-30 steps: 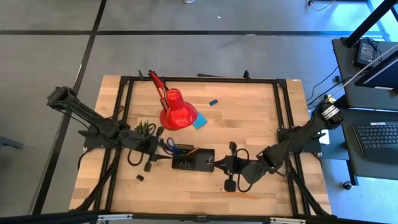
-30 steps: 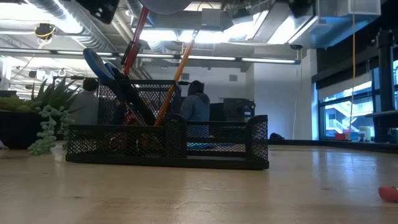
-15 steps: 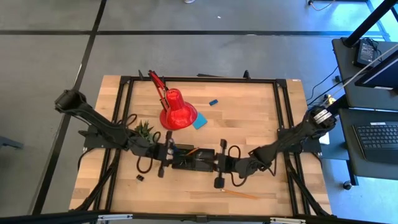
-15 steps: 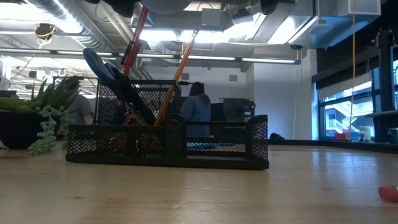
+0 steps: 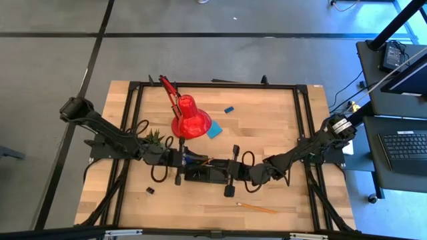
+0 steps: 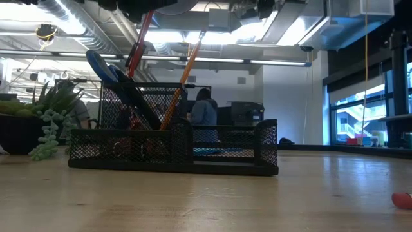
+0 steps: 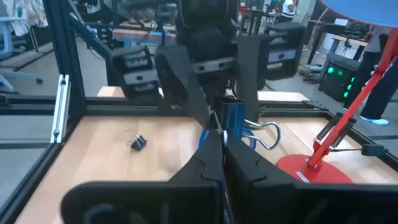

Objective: Pick and place office supplies into organizer
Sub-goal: Put the right black binder clip into the desk organizer

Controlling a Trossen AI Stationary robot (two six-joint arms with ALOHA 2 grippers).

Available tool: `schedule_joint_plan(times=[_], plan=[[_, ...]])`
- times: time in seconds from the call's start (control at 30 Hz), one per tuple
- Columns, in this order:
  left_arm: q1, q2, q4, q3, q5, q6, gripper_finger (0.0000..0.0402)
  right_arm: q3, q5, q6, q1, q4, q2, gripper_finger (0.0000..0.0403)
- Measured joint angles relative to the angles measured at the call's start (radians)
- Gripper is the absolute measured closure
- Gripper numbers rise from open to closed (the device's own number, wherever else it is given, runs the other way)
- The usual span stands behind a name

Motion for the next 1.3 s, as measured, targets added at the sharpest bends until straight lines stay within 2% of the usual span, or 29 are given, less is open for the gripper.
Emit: schedule_joint_plan(times=[0.17, 0.37, 0.67, 0.9, 1.0, 1.13, 1.3], plan=[[0.016, 0.000, 0.019, 0.000, 0.010, -0.002, 0.0251, 0.000, -0.002, -0.003, -0.010, 0.007, 0.000, 0.0399], [0.016, 0.000, 0.060, 0.000, 0.081, -0.003, 0.0251, 0.000, -0.045, -0.001, -0.041, 0.014, 0.000, 0.0399], [0.016, 0.000, 0.070, 0.000, 0.076, 0.000, 0.0251, 0.000, -0.149, -0.022, -0.073, 0.062, 0.000, 0.0399], [0.051, 0.000, 0.078, 0.000, 0.084, 0.028, 0.0251, 0.000, -0.153, -0.022, -0.074, 0.065, 0.000, 0.0399], [0.077, 0.000, 0.089, 0.000, 0.119, 0.010, 0.0251, 0.000, -0.152, -0.022, -0.076, 0.069, 0.000, 0.0399], [0.101, 0.000, 0.098, 0.000, 0.215, -0.011, 0.0251, 0.000, -0.158, -0.024, -0.074, 0.076, 0.000, 0.0399], [0.103, 0.000, 0.098, 0.000, 0.220, -0.011, 0.0254, 0.000, -0.158, -0.025, -0.074, 0.076, 0.000, 0.0399]])
